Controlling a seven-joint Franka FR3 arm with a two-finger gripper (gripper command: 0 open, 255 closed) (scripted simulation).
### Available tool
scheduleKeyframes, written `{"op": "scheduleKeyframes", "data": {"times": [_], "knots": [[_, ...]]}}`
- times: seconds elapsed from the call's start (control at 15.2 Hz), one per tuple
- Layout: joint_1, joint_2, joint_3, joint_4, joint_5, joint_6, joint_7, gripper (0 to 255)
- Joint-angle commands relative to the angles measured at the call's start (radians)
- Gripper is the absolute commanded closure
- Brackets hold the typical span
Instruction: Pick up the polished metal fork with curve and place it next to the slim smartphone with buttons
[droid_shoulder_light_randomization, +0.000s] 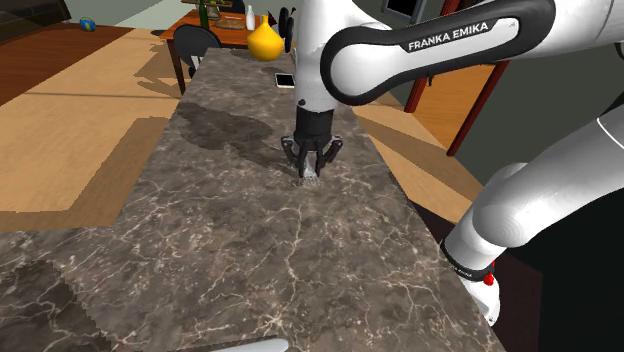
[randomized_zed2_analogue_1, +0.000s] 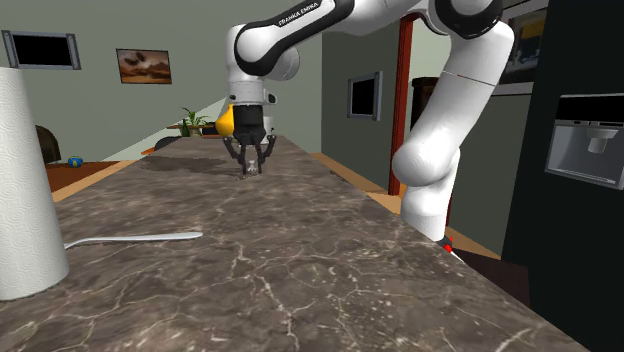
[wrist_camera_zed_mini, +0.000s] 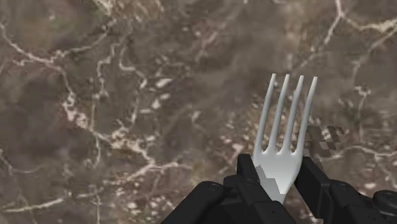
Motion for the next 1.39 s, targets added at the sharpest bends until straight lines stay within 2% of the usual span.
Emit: {"op": "scheduleKeyframes", "data": {"times": [0.0,0.86,1.32], "knots": [[-0.001,-0.004,-0.004,0.021,-0.002,-0.028,0.000,255],[-0.006,-0.032,-0.030,0.165,-0.010,-0.198,0.005,255],[-0.080,0.051,-0.122,0.224,-0.079,-0.196,-0.132,255]]}}
